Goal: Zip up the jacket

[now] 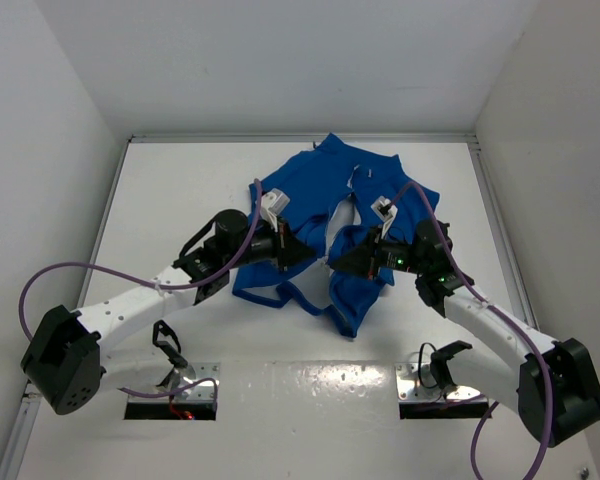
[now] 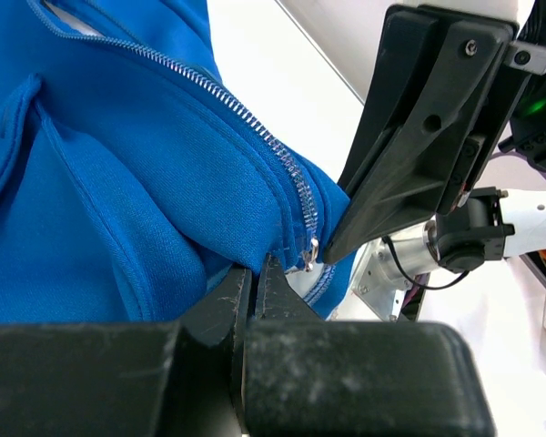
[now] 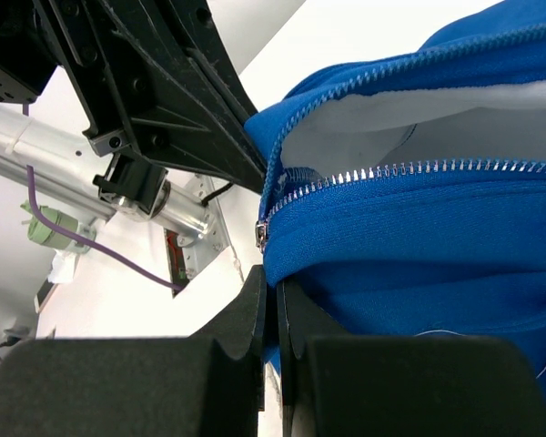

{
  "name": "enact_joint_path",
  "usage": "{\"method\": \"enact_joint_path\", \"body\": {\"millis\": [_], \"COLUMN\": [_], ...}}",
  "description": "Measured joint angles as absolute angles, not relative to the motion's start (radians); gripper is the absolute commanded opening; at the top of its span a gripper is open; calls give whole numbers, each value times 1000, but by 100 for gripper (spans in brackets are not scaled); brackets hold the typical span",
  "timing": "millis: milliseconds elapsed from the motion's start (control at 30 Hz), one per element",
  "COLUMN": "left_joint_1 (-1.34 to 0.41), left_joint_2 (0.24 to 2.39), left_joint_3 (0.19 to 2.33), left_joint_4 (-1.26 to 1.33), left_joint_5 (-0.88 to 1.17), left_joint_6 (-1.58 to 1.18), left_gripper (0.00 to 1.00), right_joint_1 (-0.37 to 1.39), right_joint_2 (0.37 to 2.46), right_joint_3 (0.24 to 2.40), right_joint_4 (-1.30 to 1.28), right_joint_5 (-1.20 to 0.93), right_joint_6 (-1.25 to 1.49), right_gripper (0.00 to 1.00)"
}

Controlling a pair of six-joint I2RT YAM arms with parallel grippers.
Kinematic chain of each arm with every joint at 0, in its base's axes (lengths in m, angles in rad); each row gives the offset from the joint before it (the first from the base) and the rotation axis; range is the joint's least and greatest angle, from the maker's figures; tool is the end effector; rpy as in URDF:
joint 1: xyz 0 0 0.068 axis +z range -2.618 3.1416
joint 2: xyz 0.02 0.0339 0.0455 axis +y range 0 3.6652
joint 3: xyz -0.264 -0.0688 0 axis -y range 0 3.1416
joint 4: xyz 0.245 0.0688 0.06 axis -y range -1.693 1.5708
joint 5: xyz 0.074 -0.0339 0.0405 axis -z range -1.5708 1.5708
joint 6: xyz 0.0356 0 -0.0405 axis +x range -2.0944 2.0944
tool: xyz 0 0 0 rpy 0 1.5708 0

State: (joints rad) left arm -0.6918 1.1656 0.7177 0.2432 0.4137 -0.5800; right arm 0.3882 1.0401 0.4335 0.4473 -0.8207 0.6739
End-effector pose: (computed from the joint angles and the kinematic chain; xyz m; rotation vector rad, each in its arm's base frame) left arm 0.1966 -0.1814 0.2824 0.4342 1.8970 -1.2509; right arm 0.1928 0.1070 0.2352 -0.4043 1.8767 1.4521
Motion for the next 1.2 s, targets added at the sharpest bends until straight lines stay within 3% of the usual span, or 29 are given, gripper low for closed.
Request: {"method": "enact_joint_path", "body": {"millis": [1200], "left_joint_1": [-696], "left_joint_2": [1160], "left_joint_3": [692], "left_joint_4": [252], "left_joint_5": [420], "left_joint_6": [-550], "left_gripper": [0], "right_joint_1": [361], "right_joint_2": [1040], "right_joint_3": [435], "right_joint_4": [448], "right_joint_5": [-812], "right_joint_6": [674], "right_gripper": [0]}}
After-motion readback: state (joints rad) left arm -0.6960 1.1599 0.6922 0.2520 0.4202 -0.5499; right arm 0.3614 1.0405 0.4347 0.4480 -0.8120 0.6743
